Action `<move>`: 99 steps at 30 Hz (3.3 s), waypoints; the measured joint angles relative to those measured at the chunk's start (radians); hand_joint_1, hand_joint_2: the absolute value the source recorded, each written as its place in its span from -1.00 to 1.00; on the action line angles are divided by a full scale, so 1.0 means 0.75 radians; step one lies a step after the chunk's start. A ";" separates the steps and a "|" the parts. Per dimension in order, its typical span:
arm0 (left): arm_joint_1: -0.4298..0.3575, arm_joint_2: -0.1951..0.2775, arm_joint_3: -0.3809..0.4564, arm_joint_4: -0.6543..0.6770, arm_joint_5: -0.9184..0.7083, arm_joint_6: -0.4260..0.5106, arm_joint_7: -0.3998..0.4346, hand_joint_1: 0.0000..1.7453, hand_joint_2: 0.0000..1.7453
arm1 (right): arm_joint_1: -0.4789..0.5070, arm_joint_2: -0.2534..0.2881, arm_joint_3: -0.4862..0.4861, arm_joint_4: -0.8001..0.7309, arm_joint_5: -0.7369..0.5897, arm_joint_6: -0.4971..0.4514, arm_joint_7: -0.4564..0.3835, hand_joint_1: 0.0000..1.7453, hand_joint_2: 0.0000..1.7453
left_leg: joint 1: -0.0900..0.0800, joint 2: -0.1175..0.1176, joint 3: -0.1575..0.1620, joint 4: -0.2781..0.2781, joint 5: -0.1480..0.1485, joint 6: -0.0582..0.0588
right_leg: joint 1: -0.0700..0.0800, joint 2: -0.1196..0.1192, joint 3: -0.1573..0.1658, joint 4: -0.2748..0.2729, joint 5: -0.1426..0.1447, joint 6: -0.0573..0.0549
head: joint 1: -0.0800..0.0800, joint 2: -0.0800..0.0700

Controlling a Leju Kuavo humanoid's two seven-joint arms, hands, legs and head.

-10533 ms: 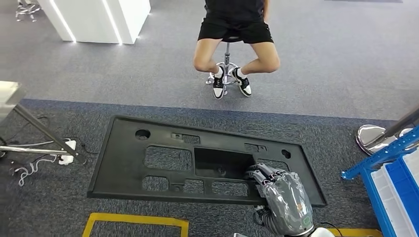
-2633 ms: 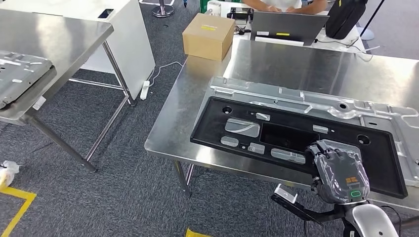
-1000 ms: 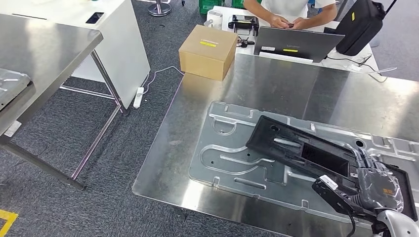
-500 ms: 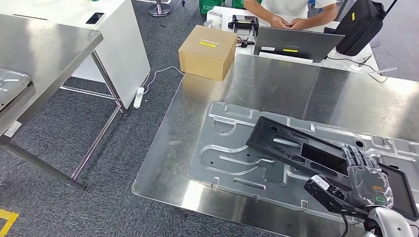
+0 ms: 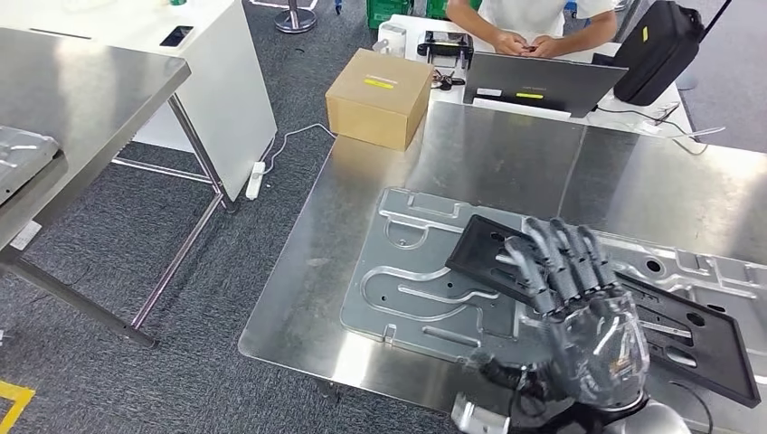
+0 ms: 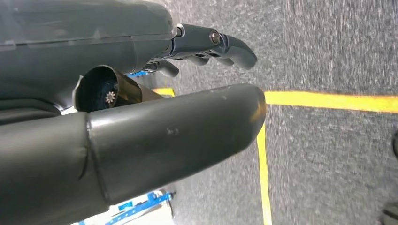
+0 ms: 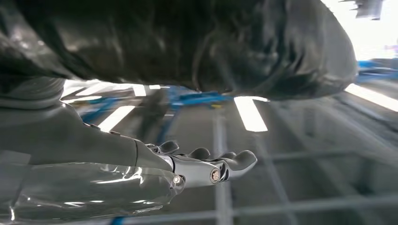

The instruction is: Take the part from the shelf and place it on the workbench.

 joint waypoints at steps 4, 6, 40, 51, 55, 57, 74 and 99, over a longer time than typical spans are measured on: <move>0.003 0.007 -0.021 0.008 -0.001 0.011 0.001 -1.00 -1.00 | -0.007 -0.040 0.155 -0.030 0.006 -0.013 0.018 -1.00 -1.00 | -0.001 -0.008 -0.021 0.023 0.005 -0.041 | 0.013 0.013 0.017 -0.077 0.033 -0.040 | -0.001 0.000; 0.006 0.009 -0.027 0.011 -0.001 0.012 0.002 -1.00 -1.00 | -0.013 -0.050 0.200 -0.038 0.006 -0.015 0.020 -1.00 -1.00 | 0.003 -0.007 -0.036 0.042 -0.008 -0.058 | 0.010 0.011 0.001 -0.081 0.045 -0.067 | -0.002 0.000; -0.007 -0.009 -0.025 0.047 -0.001 0.034 0.018 -1.00 -1.00 | 0.530 0.370 -0.132 0.491 -0.601 0.499 0.078 -1.00 -1.00 | 0.004 0.007 -0.127 0.235 -0.165 -0.083 | 0.022 -0.011 0.016 -0.127 0.061 -0.104 | 0.000 0.000; -0.013 -0.008 -0.033 0.047 -0.001 0.038 0.022 -1.00 -1.00 | 0.510 0.615 -0.593 0.784 -0.332 0.567 -0.061 -1.00 -1.00 | -0.002 0.007 0.180 -0.072 -0.101 -0.044 | 0.020 -0.011 -0.104 -0.119 0.191 -0.045 | -0.006 0.000; -0.016 -0.009 -0.033 0.047 -0.001 0.039 0.021 -1.00 -1.00 | 0.477 0.631 -0.687 0.895 -0.327 0.568 0.060 -1.00 -1.00 | 0.001 0.024 0.120 -0.082 -0.043 0.000 | 0.017 -0.002 -0.165 0.070 -0.011 -0.032 | -0.004 0.000; -0.017 -0.009 -0.033 0.048 -0.001 0.042 0.020 -1.00 -1.00 | 0.427 0.633 -0.777 1.017 -0.312 0.560 0.159 -1.00 -1.00 | -0.004 0.028 0.077 -0.073 -0.014 0.003 | 0.016 -0.002 -0.187 0.217 -0.082 -0.028 | -0.004 0.000; -0.005 0.011 -0.256 0.080 -0.001 0.090 0.010 -1.00 -1.00 | -0.180 0.603 -1.913 2.255 -0.514 0.371 0.533 -1.00 1.00 | -0.003 0.020 -0.103 0.352 -0.181 -0.078 | 0.033 -0.011 -0.054 -0.113 0.110 -0.100 | -0.006 0.000; 0.020 0.024 -0.363 0.061 -0.001 0.056 0.047 -1.00 -1.00 | -0.238 0.629 -2.030 2.282 -0.356 0.424 0.542 -1.00 1.00 | 0.004 0.023 -0.149 0.087 0.029 -0.068 | 0.020 -0.009 0.086 -0.127 -0.003 -0.082 | -0.006 -0.001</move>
